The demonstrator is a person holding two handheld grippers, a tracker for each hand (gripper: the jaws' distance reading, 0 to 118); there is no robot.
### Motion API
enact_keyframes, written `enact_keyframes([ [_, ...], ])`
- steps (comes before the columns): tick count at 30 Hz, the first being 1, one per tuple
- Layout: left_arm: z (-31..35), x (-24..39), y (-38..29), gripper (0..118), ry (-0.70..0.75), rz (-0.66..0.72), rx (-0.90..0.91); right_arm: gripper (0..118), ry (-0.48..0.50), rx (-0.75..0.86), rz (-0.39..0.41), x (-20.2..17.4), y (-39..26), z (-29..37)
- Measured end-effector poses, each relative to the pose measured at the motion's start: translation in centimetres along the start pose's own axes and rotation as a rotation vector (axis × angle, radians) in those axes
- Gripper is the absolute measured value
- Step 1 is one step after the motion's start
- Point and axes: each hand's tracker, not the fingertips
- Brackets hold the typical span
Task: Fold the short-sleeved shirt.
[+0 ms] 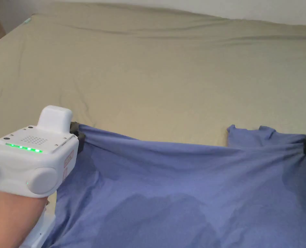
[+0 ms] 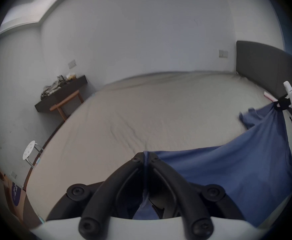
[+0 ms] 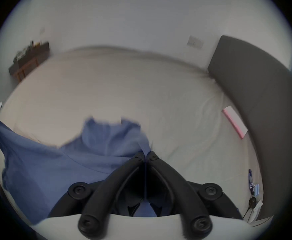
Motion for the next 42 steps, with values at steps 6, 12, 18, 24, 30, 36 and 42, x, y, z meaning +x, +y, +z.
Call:
enact_keyframes([
  [6,7.5,-3.0,5.6,0,0.034,0.097,0.207,2,-0.068,0.307,0.016,1.7,2.0,13.5],
  [12,15.8,-5.2,9.5,0,0.079,0.119,0.403,2,-0.141,0.544,-0.023,3.2,2.3,25.2],
  [18,22.2,-6.3,12.0,0,0.092,0.120,0.535,2,-0.225,0.709,0.010,3.8,3.1,32.4],
  [24,25.1,-7.4,15.0,0,0.101,0.110,0.610,2,-0.257,0.809,0.026,4.1,5.1,36.7],
  [30,25.6,-8.3,19.1,0,0.109,0.097,0.650,2,-0.278,0.864,0.022,4.4,9.0,38.4],
  [36,22.8,-8.9,24.7,0,0.121,0.075,0.635,2,-0.268,0.852,0.017,4.2,14.9,37.2],
  [42,16.1,-9.9,29.8,0,0.145,0.055,0.576,2,-0.299,0.840,0.031,4.1,20.8,32.2],
])
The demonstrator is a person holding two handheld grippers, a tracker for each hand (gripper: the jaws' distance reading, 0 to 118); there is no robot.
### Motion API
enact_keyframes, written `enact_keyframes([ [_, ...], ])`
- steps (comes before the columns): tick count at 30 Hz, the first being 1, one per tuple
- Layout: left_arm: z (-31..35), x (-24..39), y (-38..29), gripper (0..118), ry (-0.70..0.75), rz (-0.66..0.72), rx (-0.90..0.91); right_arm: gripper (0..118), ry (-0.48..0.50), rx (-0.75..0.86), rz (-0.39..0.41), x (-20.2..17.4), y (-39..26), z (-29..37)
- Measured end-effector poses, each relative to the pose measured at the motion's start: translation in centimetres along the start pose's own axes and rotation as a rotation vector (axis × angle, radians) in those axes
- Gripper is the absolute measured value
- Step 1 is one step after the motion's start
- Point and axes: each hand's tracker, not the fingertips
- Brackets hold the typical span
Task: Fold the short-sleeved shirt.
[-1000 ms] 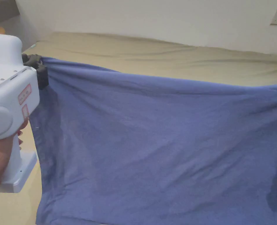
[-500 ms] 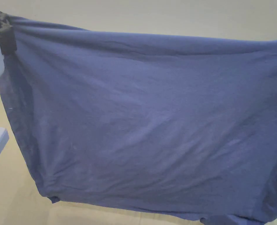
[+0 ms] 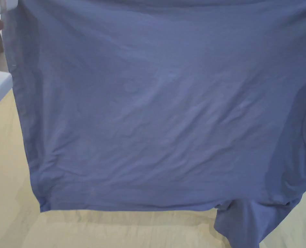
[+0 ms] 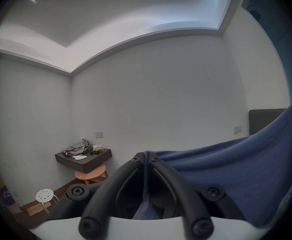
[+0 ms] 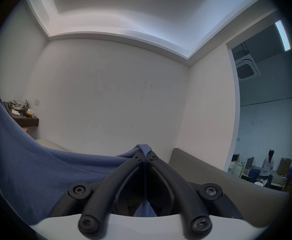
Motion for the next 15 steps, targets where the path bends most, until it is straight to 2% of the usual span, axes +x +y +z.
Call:
enact_keyframes([
  [12,-10.8,0.9,1.9,0,0.031,0.010,-0.064,2,-0.040,0.015,0.074,-4.0,1.5,-12.2],
  [15,-12.9,1.2,2.0,0,0.033,0.017,-0.070,2,-0.049,0.010,0.059,-4.9,0.9,-14.0],
])
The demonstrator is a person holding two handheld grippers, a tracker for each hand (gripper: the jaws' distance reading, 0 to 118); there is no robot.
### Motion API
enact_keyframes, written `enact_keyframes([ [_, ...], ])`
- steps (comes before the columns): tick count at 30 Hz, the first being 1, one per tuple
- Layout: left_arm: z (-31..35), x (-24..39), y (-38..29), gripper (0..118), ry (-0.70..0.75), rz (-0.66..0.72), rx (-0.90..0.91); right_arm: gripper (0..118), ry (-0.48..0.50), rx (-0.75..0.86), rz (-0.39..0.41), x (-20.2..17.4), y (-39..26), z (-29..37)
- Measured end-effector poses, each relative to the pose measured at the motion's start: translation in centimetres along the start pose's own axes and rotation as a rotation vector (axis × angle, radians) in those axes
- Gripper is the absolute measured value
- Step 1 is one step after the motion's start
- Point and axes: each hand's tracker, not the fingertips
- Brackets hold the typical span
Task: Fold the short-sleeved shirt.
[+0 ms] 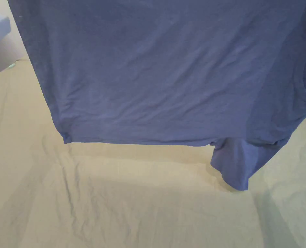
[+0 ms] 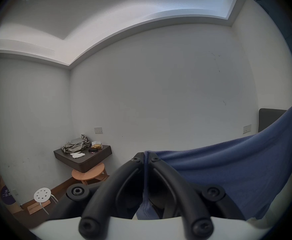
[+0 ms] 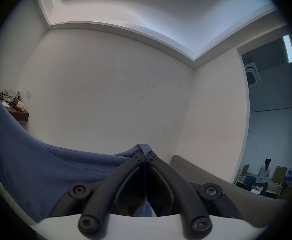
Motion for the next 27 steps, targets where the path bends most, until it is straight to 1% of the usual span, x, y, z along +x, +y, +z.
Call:
enact_keyframes([
  [4,-2.6,1.1,-0.5,0,0.014,-0.029,-0.012,2,0.008,-0.032,0.000,-1.5,-1.3,-2.4],
  [7,-4.7,2.0,-2.1,0,0.007,-0.022,-0.037,2,0.021,-0.083,0.007,-2.8,-3.4,-4.2],
  [11,-6.9,3.2,-6.3,0,-0.011,-0.023,-0.101,2,0.060,-0.176,-0.010,-4.5,-7.9,-5.5],
  [16,-8.1,4.2,-13.5,0,-0.035,-0.039,-0.188,2,0.134,-0.297,0.038,-6.9,-15.5,-5.0],
  [19,-7.6,4.4,-18.4,0,-0.061,-0.039,-0.257,2,0.187,-0.383,0.034,-7.9,-20.5,-3.2],
  [21,-6.5,4.6,-21.9,0,-0.080,-0.058,-0.306,2,0.226,-0.433,0.010,-8.3,-23.5,-1.2],
  [22,-5.7,4.6,-23.6,0,-0.085,-0.070,-0.319,2,0.246,-0.467,0.020,-8.3,-24.9,-0.1],
  [24,-3.7,4.9,-27.0,0,-0.112,-0.118,-0.368,2,0.282,-0.515,0.021,-8.2,-28.2,2.9],
  [25,-2.5,4.8,-28.8,0,-0.110,-0.124,-0.374,2,0.297,-0.545,0.037,-8.2,-29.5,4.3],
  [26,-0.2,4.8,-30.5,0,-0.129,-0.142,-0.417,2,0.317,-0.571,0.033,-8.0,-31.1,6.2],
  [27,1.2,4.7,-32.0,0,-0.139,-0.151,-0.442,2,0.341,-0.603,0.045,-7.9,-32.2,7.6],
])
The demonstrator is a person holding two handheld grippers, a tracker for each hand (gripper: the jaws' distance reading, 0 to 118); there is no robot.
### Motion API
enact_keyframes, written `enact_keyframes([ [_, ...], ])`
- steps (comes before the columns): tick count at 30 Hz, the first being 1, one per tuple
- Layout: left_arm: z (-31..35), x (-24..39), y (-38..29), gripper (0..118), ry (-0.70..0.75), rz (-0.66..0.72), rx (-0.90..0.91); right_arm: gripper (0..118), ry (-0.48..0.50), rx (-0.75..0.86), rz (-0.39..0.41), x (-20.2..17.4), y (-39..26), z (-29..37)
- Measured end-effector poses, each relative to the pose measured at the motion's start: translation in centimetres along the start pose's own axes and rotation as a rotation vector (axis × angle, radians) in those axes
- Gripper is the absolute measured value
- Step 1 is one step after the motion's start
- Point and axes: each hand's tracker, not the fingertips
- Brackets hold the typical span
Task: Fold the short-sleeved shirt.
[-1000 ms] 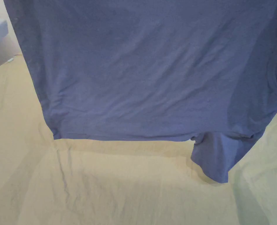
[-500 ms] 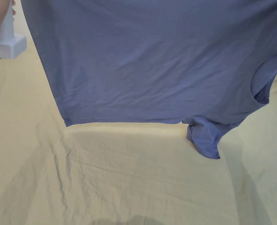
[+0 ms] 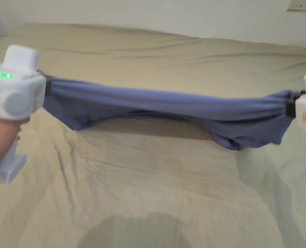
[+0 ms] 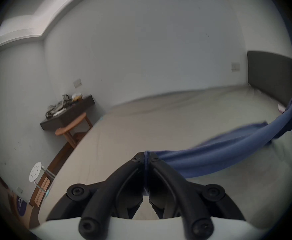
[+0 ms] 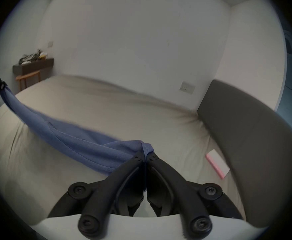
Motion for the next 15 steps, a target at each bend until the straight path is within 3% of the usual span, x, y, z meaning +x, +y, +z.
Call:
enact_keyframes([
  [2,1.5,0.7,-4.8,0,-0.016,-0.031,-0.061,2,0.042,-0.050,0.010,-1.1,-4.4,2.5],
  [6,5.8,2.0,-13.6,0,-0.056,-0.134,-0.189,2,0.094,-0.176,0.123,-3.6,-12.6,7.2],
  [11,10.2,2.3,-22.4,0,-0.107,-0.204,-0.352,2,0.179,-0.367,0.127,-5.9,-20.2,12.2],
  [15,12.7,1.9,-26.2,0,-0.137,-0.182,-0.429,2,0.198,-0.489,0.073,-5.8,-23.5,14.7],
])
